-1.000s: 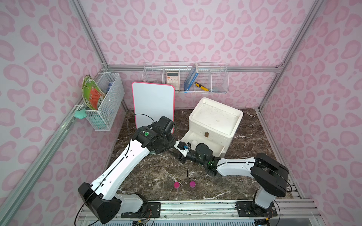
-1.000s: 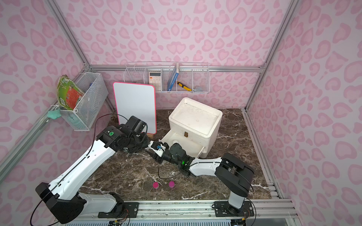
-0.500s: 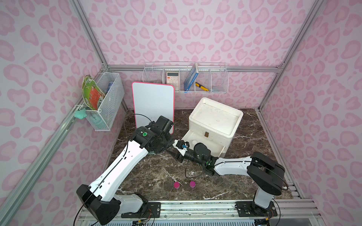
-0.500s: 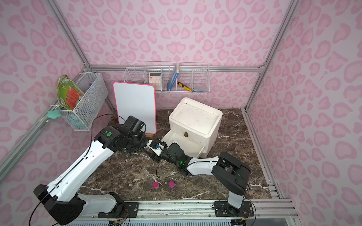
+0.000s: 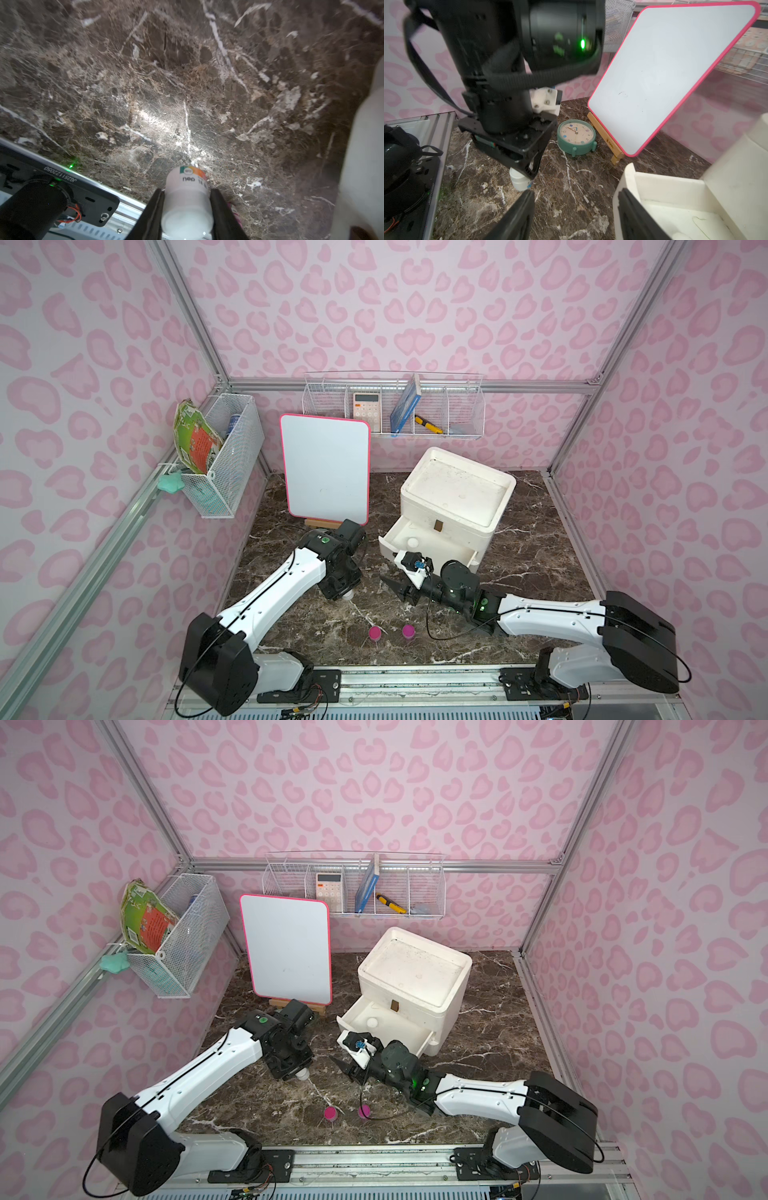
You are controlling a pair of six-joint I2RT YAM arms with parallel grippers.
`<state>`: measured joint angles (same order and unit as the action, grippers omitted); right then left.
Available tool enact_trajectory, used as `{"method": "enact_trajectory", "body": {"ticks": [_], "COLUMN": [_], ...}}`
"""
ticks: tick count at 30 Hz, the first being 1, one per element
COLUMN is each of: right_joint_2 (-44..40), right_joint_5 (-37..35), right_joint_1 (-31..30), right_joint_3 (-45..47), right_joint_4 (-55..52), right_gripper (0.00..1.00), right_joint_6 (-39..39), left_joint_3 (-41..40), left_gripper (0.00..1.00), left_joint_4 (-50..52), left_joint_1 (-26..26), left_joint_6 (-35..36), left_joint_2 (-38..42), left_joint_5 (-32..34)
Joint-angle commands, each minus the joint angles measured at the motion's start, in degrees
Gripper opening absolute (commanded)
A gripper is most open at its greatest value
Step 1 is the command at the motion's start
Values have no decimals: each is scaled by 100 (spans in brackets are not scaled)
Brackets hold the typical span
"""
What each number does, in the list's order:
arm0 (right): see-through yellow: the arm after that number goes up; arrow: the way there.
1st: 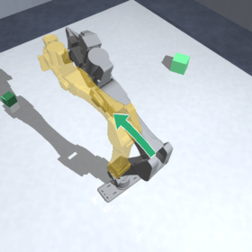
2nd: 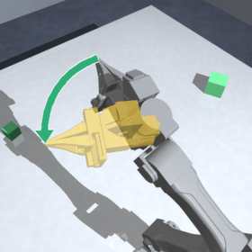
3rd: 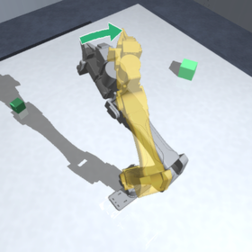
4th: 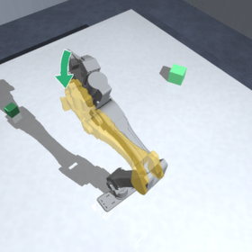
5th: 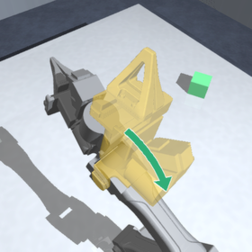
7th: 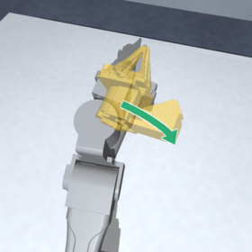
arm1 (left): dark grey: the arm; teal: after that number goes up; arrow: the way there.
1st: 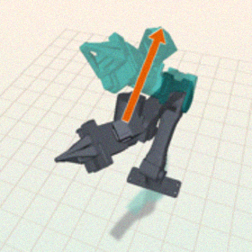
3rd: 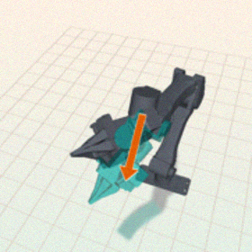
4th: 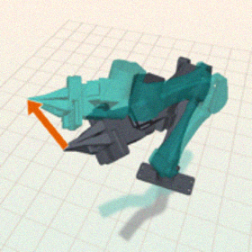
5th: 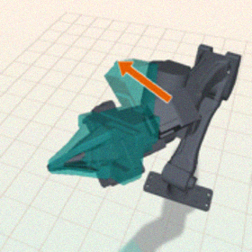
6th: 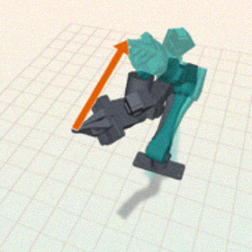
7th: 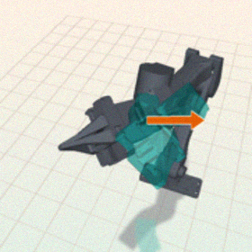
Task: Put the paint cans in the drawer according to color
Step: Place the paint can at the center of the board, then pick up the paint can at the center of the board.
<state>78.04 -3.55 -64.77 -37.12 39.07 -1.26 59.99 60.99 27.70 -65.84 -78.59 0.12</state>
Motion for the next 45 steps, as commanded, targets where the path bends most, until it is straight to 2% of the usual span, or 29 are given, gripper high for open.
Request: {"method": "enact_trajectory", "body": {"ticks": [1,3,8,11,14,17,21,25,30,33,40,45], "right_joint_2": [-208,-287,-408,-443,-489,-462,-70,633,1895,2677,3669,4114], "right_joint_5": [-239,-275,-339,-365,-392,-326,-209,90,315,281,243,109], "right_joint_1": [-27,-35,-44,-41,-41,-52,-259,-581,-625,-631,-615,-615], "right_joint_3": [46,69,68,47,23,-127,-631,-1201,-2102,-2875,-3763,-4284], "right_joint_4": [-493,-567,-686,-790,-864,-1165,-1946,-2510,-3001,-3555,-4055,-4316], "right_gripper": [66,66,66,67,67,66,61,59,61,62,66,61], "right_joint_6": [108,108,126,117,97,57,-10,-20,484,670,880,1054], "left_joint_3": [-163,-298,-505,-571,-602,-479,-45,58,133,120,-109,-119], "left_gripper": [17,24,51,61,66,69,80,80,79,79,78,77], "left_joint_4": [-519,-793,-1171,-1294,-1278,-992,-289,-25,188,298,265,194], "left_joint_1": [-4,-8,-27,-53,-104,-169,-253,-722,-1570,-1671,-1698,-1707], "left_joint_6": [-137,-120,-139,-148,-133,-100,-132,232,585,586,498,554], "left_joint_2": [-370,-499,-790,-871,-827,-469,600,1660,2456,2597,2642,2603], "left_joint_5": [-319,-281,-274,-329,-271,-31,988,1990,2176,2173,1974,1935]}}
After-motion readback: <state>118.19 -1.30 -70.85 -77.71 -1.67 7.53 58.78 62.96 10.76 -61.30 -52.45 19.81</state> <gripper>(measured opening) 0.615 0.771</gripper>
